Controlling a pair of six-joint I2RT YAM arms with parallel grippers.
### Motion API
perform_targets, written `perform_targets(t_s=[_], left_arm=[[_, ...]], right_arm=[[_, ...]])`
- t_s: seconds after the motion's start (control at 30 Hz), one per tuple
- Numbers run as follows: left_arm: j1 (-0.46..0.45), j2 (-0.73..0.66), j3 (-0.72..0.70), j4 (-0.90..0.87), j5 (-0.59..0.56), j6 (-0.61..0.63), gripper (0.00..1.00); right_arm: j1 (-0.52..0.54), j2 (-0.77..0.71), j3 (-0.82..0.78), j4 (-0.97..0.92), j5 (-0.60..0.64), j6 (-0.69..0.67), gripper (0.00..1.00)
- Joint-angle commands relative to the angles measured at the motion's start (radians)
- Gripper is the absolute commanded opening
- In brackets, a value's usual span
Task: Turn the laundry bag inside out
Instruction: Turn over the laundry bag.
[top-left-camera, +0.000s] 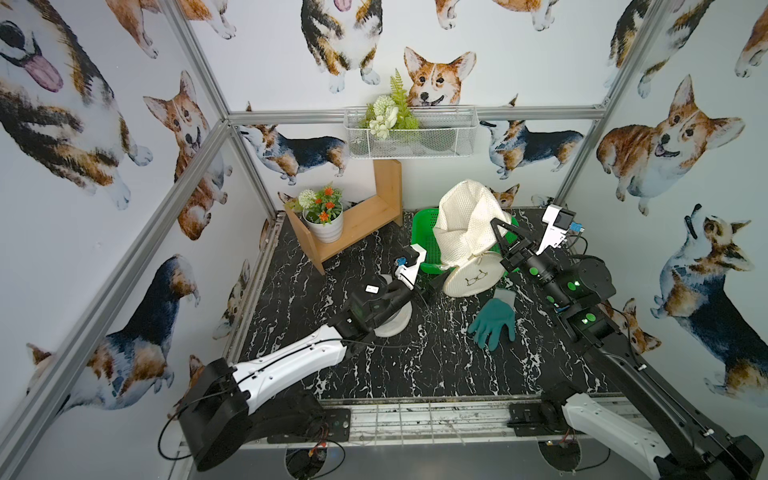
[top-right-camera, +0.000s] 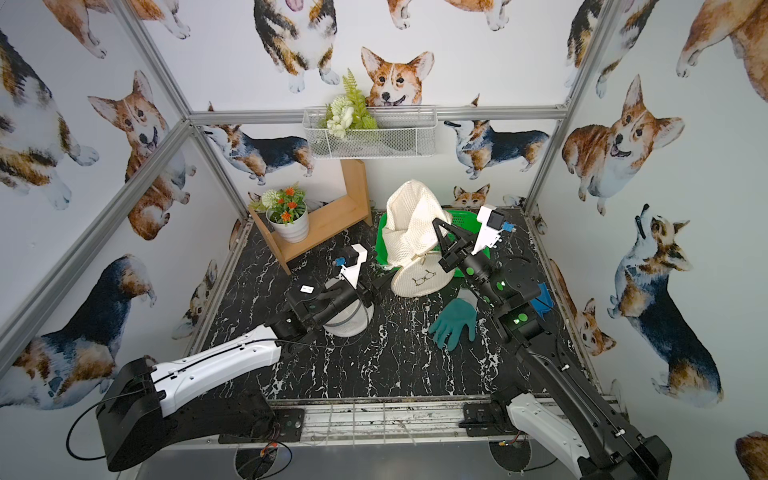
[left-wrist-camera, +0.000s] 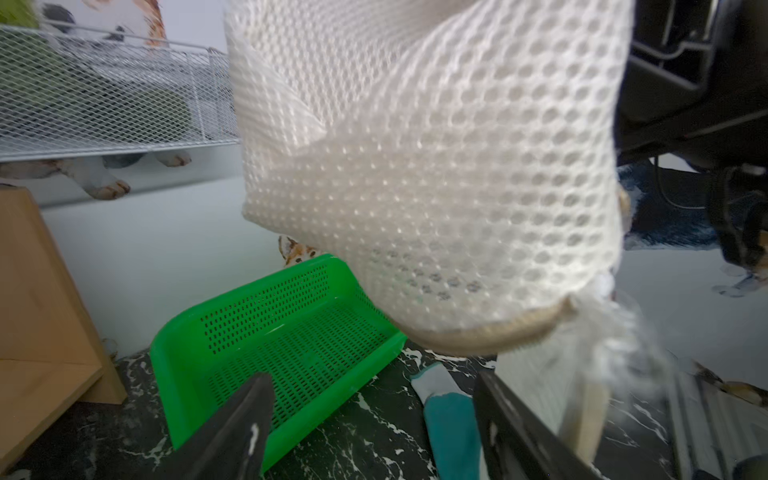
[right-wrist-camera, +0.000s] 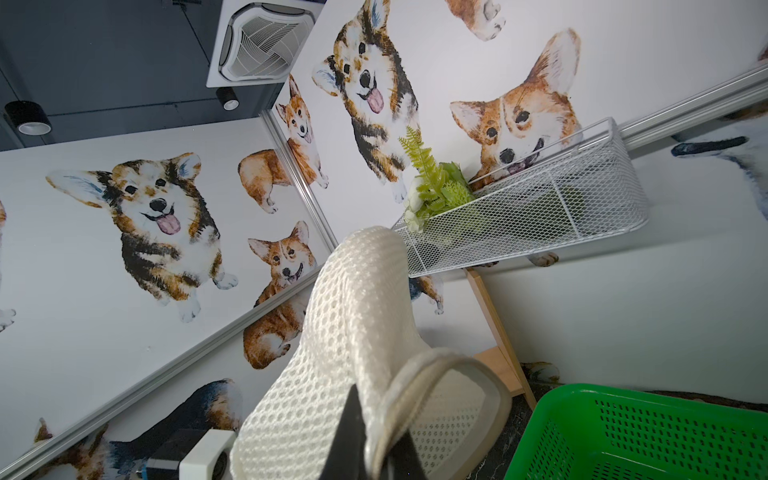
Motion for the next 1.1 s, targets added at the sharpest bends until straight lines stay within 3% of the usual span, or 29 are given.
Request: perform_targets(t_s=[0.0, 0.17, 0.27, 0.47, 0.77, 1.07], left_arm=[[0.025, -0.061, -0.004, 0.008, -0.111, 0.115, 0.75], [0.162, -0.173, 0.029, -0.209, 0.036, 0.166, 0.57], [0.232, -0.18, 0.127, -0.369, 0.199, 0.246, 0.57], [0.27, -0.064, 0.372, -0.639, 0.511, 0.411, 0.63], [0.355, 0.054, 0.522, -0.843, 0.833, 0.496, 0.59], [0.392, 0.133, 0.582, -0.963, 0.965, 0.58, 0.54]], right_arm=[[-0.007, -0.015, 0.016, -0.079, -0.022, -0.104, 0.0], [-0.007, -0.004, 0.07, -0.324, -0.169, -0.348, 0.0], [-0.007, 0.011, 0.105, -0.442, -0.28, -0.469, 0.0], [-0.008, 0.071, 0.186, -0.608, -0.48, -0.622, 0.0], [-0.008, 0.108, 0.248, -0.683, -0.561, -0.7, 0.0], [-0.009, 0.135, 0.266, -0.654, -0.637, -0.69, 0.0]])
